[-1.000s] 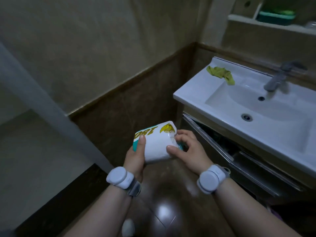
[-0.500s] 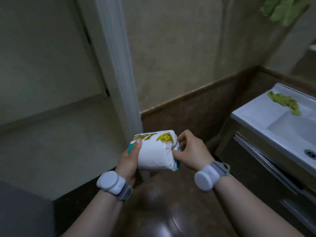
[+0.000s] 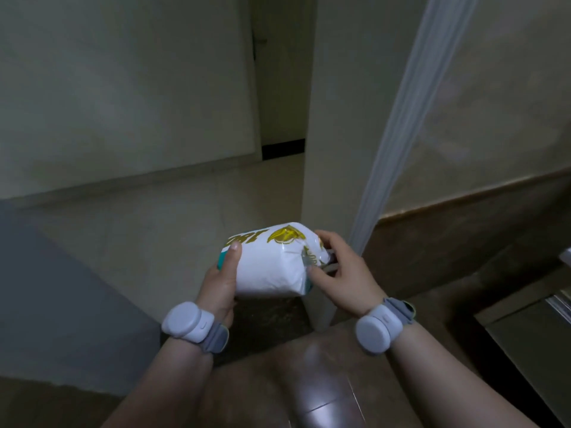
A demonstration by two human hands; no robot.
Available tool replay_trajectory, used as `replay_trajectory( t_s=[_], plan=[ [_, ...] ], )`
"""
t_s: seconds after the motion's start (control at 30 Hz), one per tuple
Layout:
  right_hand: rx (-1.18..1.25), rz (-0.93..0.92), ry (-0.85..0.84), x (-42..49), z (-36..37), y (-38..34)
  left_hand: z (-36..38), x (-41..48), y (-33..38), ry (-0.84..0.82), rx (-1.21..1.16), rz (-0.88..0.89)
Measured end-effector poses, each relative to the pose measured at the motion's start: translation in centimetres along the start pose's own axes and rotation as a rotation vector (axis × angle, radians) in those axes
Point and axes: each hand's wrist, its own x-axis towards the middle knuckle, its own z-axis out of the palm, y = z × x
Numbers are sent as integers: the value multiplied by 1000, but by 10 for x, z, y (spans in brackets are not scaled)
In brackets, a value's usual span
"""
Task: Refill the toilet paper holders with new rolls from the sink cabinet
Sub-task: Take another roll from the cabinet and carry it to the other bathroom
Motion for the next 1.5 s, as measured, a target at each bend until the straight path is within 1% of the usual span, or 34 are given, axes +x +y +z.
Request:
replay_trajectory(
  t_s=[0.03,0.13,0.17,0.2,0.27,0.37,0.53,0.67,0.73,0.83,0.9,0.97,1.13,1.2,1.3,1.37,1.4,1.43,1.5],
  plan=[
    [-46,-15,-7,12,5,0,-4,9,1,-3,-3,-25],
    [-163,-68,100,38,5,3,-5,24,5,-25,-33,-75],
    [-153,-75,128,66,4,6,-5,45,11,-16,-42,-72],
    [-144,-72,162,73,-1,9,-3,49,14,-13,-39,-73],
    [-104,-54,180,102,-7,12,0,68,26,-9,-41,-66],
    [-55,-43,113,137,-7,11,0,92,47,-4,-21,-60],
    [-9,-111,-5,203,8,4,-13,140,79,147,-15,-50],
    [-69,-166,-95,241,27,-3,-30,170,87,144,24,-60],
    [-33,-140,-62,265,34,-5,-42,189,96,164,40,-56],
    [104,-52,2,299,44,-3,-64,224,108,229,66,-75],
    [151,-9,16,329,59,-1,-79,258,118,215,64,-88],
    [147,14,32,354,75,1,-89,293,129,195,81,-92],
    [186,123,-47,420,120,-7,-101,385,165,154,71,-127],
    [217,150,13,449,132,-13,-108,417,182,128,75,-126],
    [244,199,230,493,140,-18,-121,471,203,109,41,-139],
    [162,144,342,505,141,-18,-120,496,212,113,38,-160],
    [111,103,371,514,142,-16,-116,515,215,96,44,-178],
    [55,55,358,518,143,-18,-111,525,217,84,45,-188],
    [-78,-15,249,528,145,-16,-98,545,216,37,50,-189]
  ],
)
